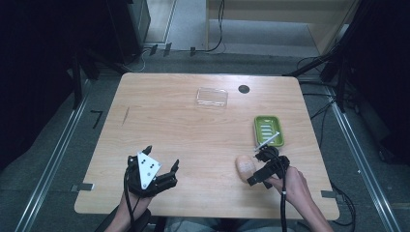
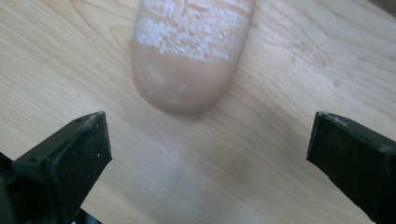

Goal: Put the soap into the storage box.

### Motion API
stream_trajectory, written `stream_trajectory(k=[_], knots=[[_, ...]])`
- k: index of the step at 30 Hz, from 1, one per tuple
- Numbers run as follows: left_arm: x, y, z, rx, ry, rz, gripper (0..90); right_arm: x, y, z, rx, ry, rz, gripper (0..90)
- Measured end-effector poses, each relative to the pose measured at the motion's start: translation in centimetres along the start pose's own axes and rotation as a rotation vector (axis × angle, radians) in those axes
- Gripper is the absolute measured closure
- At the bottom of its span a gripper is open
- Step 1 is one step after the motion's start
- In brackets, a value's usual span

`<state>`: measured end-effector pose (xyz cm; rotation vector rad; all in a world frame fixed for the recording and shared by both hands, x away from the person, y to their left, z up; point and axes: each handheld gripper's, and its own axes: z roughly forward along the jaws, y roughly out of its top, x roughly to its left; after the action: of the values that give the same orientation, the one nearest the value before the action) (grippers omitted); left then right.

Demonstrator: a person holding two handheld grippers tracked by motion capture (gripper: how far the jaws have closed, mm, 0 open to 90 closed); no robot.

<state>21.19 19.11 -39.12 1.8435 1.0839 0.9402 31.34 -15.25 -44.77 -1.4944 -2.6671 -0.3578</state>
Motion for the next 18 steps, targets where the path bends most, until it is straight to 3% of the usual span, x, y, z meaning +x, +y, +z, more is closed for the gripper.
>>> stream_trajectory(k=[18], knots=[[0.0,0.0,0.0,0.000,0.001,0.003,14.0,1.2,3.1,1.3,0.028,-0.020,0.002,0.0]])
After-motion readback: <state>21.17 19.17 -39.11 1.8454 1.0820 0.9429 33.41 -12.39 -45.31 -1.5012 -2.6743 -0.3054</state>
